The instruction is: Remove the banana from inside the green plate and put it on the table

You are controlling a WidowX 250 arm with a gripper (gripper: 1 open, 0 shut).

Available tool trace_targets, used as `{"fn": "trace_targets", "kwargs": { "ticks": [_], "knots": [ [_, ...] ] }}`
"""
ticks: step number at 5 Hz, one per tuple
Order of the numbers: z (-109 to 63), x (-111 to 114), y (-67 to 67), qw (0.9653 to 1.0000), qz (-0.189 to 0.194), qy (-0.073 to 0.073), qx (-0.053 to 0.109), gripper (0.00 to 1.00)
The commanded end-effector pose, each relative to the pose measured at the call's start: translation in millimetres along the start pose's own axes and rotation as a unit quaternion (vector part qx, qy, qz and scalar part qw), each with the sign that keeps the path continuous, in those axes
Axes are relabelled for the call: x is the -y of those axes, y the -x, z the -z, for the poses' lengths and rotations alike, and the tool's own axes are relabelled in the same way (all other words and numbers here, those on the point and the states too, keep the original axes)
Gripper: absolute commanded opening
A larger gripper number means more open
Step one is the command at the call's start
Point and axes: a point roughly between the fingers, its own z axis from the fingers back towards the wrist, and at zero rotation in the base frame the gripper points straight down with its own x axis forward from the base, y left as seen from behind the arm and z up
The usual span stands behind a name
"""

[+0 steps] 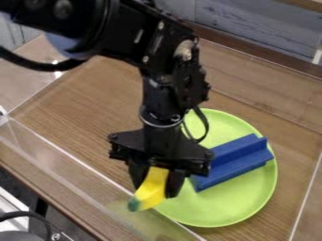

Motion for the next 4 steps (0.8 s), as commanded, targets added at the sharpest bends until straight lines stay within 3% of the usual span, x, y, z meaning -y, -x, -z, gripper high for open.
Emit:
{"fn": "trace_targets", "kwargs": {
  "ticks": [1, 4],
  "knots": [
    [-13.2, 6.3, -4.6, 0.9997, 0.003, 0.017, 0.018, 0.0],
    [-20.4, 10.4, -3.6, 0.9996, 0.005, 0.025, 0.012, 0.0]
  ]
}}
